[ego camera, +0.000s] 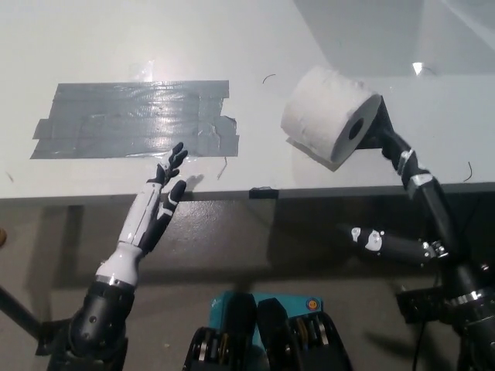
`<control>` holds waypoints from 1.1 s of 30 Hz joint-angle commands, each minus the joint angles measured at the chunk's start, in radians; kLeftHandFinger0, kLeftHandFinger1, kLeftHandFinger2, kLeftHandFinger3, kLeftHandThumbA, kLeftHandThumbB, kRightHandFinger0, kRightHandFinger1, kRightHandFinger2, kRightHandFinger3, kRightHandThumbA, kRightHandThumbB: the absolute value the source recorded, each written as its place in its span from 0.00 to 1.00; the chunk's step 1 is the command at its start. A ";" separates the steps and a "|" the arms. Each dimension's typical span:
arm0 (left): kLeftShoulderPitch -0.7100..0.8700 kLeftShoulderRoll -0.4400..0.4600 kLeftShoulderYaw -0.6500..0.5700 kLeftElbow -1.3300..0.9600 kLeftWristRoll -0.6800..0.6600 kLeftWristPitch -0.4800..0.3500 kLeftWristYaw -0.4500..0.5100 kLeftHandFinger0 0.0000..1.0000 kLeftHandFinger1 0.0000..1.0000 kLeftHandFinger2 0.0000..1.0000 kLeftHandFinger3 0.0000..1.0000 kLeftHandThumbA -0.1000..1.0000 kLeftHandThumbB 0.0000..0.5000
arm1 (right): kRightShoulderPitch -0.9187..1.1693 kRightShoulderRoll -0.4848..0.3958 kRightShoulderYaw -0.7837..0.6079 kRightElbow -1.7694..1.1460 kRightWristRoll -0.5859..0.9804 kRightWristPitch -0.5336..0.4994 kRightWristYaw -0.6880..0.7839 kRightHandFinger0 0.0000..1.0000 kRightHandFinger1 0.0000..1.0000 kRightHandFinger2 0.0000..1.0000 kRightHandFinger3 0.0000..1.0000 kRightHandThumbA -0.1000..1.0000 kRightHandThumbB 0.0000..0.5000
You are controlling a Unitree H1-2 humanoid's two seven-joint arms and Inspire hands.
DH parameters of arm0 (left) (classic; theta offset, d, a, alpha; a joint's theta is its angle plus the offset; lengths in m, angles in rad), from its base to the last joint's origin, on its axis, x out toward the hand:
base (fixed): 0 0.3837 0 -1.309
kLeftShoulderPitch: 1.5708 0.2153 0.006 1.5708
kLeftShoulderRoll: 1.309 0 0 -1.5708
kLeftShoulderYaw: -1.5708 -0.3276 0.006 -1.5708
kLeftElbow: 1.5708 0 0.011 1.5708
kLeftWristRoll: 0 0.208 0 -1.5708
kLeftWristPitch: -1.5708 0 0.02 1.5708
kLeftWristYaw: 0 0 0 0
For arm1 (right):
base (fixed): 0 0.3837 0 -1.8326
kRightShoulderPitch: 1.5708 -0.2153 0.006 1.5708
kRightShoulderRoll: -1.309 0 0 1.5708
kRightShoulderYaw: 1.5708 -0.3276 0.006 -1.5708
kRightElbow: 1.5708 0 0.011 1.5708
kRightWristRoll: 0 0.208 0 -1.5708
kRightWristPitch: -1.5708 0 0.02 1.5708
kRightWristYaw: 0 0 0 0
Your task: A person hands over a roll of toilet paper to the robot , and the robot inserts its right thumb into the hole in the centre to grab the roll, and then places it on the balck area on the desk.
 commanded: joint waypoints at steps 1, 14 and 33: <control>0.039 -0.001 0.007 -0.032 -0.026 -0.050 0.025 1.00 1.00 1.00 1.00 1.00 0.29 | 0.018 0.019 -0.018 0.133 0.003 -0.210 -0.129 1.00 1.00 1.00 1.00 0.93 0.36; 0.164 -0.004 -0.003 -0.066 -0.024 -0.035 0.018 1.00 1.00 1.00 1.00 1.00 0.34 | 0.116 0.009 0.026 0.235 0.021 -0.227 -0.134 1.00 1.00 1.00 1.00 0.85 0.37; 0.230 -0.011 0.002 -0.086 -0.024 -0.048 0.030 1.00 1.00 1.00 1.00 1.00 0.31 | 0.150 -0.015 0.075 0.276 0.025 -0.238 -0.143 1.00 1.00 1.00 1.00 0.82 0.47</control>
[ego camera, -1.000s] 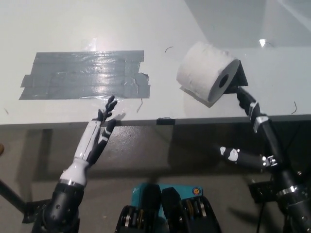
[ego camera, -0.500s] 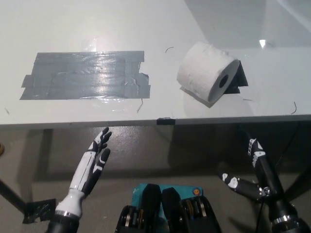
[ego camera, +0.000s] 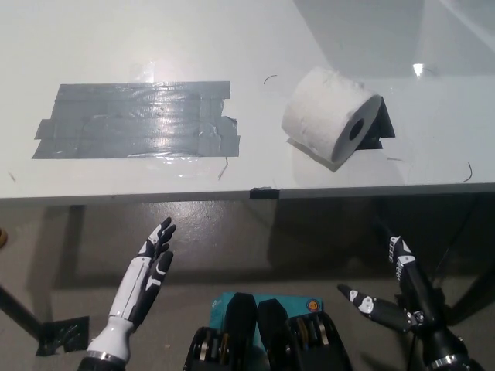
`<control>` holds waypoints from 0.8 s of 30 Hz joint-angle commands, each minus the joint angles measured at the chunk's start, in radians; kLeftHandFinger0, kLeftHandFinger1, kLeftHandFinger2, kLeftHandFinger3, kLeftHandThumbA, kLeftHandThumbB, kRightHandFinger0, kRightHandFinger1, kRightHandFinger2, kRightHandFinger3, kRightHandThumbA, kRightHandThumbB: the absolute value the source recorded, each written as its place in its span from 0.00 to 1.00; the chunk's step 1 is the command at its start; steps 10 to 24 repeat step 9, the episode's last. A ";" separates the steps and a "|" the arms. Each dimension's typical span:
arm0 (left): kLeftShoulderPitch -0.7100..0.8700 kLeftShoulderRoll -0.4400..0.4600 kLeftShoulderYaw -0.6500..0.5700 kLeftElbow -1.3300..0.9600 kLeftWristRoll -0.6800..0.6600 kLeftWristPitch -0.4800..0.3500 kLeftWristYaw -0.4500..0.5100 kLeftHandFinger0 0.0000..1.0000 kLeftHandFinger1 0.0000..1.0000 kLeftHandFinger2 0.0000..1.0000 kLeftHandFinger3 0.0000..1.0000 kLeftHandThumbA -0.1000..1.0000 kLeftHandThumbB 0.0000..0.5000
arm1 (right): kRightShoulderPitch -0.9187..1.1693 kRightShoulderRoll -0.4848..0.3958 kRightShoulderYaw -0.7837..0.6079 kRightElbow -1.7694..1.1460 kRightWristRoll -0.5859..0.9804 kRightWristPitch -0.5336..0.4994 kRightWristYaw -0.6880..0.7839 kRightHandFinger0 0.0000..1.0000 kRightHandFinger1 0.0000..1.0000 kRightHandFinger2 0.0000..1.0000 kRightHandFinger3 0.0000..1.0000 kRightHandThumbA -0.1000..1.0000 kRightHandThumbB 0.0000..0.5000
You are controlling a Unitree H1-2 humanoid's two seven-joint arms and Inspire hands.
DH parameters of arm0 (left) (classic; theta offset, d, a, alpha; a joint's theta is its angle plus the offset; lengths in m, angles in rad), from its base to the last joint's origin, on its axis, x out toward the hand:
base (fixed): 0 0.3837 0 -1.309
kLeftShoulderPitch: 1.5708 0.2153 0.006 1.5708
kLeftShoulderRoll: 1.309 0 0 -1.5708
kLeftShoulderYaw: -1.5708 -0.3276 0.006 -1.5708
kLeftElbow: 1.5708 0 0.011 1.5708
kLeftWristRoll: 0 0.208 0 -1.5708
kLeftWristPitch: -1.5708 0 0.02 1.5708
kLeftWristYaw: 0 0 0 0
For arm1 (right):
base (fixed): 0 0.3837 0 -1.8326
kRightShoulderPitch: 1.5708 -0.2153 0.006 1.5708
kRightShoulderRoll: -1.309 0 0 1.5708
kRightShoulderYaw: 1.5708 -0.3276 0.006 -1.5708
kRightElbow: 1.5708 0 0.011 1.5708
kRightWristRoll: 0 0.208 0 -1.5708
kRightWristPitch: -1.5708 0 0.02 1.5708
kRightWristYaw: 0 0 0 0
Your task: A person hands over a roll of toilet paper to the robot , and the robot inserts its right thumb into the hole in the centre to grab the roll, and then places it on the balck area on the desk.
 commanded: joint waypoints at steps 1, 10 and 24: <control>0.014 0.001 0.005 -0.039 -0.008 -0.050 0.029 1.00 1.00 1.00 1.00 1.00 0.29 | 0.000 -0.009 0.017 -0.006 0.016 -0.058 -0.018 1.00 1.00 1.00 1.00 0.82 0.46; 0.043 0.000 0.004 -0.049 -0.020 -0.046 0.018 1.00 1.00 1.00 1.00 1.00 0.29 | 0.012 -0.013 0.032 0.016 0.008 -0.072 -0.025 1.00 1.00 1.00 1.00 0.79 0.45; 0.043 0.000 0.004 -0.049 -0.020 -0.046 0.018 1.00 1.00 1.00 1.00 1.00 0.29 | 0.012 -0.013 0.032 0.016 0.008 -0.072 -0.025 1.00 1.00 1.00 1.00 0.79 0.45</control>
